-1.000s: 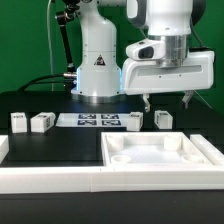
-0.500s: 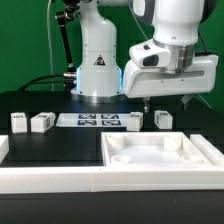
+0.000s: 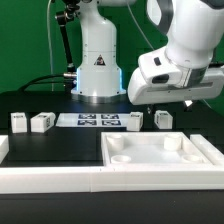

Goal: Assemble square table

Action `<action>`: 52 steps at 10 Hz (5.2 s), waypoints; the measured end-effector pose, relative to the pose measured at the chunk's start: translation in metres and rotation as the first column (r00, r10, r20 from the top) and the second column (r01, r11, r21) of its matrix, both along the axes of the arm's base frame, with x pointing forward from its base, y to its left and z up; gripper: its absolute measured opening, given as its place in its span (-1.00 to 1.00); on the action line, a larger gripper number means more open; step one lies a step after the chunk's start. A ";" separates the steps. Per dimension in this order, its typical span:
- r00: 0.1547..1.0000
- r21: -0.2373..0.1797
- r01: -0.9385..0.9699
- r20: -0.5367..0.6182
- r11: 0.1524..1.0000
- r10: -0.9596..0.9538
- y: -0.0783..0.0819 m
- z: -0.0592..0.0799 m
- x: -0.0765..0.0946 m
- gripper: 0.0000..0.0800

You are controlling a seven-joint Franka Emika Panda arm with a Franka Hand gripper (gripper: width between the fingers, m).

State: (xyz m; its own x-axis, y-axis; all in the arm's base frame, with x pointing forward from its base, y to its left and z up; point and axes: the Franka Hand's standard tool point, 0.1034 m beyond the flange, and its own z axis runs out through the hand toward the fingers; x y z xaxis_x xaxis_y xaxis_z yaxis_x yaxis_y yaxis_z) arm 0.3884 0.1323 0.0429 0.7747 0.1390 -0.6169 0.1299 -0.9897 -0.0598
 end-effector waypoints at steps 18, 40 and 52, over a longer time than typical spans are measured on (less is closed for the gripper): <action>0.957 -0.022 -0.028 -0.291 0.999 0.021 0.006 -0.038 -0.026 -0.28; 0.888 0.109 -0.066 0.459 0.992 0.008 -0.047 0.064 0.077 -0.27; 0.677 0.133 -0.112 0.736 0.985 -0.022 -0.062 0.090 0.153 -0.27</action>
Offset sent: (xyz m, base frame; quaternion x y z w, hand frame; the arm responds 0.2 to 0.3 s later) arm -0.0056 0.0031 -0.0070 -0.0001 -0.1907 0.0003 0.9817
